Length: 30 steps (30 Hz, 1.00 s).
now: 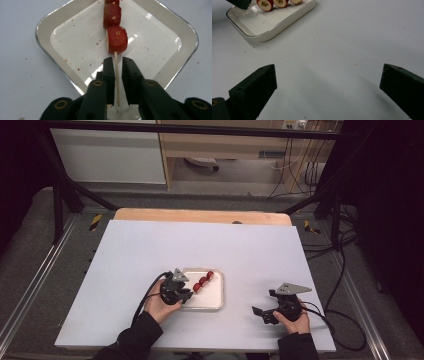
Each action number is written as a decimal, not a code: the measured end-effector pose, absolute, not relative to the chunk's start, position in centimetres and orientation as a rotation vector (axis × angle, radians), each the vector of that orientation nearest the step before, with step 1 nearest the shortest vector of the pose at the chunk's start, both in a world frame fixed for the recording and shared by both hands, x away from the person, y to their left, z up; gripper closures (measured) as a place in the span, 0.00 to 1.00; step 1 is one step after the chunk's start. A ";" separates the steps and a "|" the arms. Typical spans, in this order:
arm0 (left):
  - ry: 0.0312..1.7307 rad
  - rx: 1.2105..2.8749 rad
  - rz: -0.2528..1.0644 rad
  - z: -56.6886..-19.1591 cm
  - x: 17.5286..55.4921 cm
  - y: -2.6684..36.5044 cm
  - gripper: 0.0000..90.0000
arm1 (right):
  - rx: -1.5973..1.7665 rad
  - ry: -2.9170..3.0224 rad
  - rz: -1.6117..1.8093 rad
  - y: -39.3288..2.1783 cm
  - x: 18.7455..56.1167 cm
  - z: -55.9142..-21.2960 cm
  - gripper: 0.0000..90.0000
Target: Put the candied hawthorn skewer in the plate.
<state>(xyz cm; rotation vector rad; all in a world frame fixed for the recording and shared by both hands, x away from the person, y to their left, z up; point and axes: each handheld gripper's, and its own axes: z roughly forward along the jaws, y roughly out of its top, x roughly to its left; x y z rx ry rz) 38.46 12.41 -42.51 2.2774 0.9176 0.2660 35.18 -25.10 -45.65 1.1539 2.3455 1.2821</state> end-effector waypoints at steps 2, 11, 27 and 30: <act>0.892 2.268 0.269 -42.1 38.2 13.0 0.79 | 1.158 2.344 1.281 -25.1 35.2 -45.6 0.02; 0.871 2.218 0.247 -41.2 36.9 17.1 0.38 | 1.167 2.342 1.279 -25.1 35.2 -45.6 0.01; 0.941 2.126 0.328 -43.9 34.9 24.7 0.09 | 1.165 2.356 1.258 -25.0 35.2 -45.8 0.01; 0.939 2.093 0.316 -44.3 34.6 25.8 0.09 | 1.163 2.365 1.252 -25.0 35.2 -45.8 0.01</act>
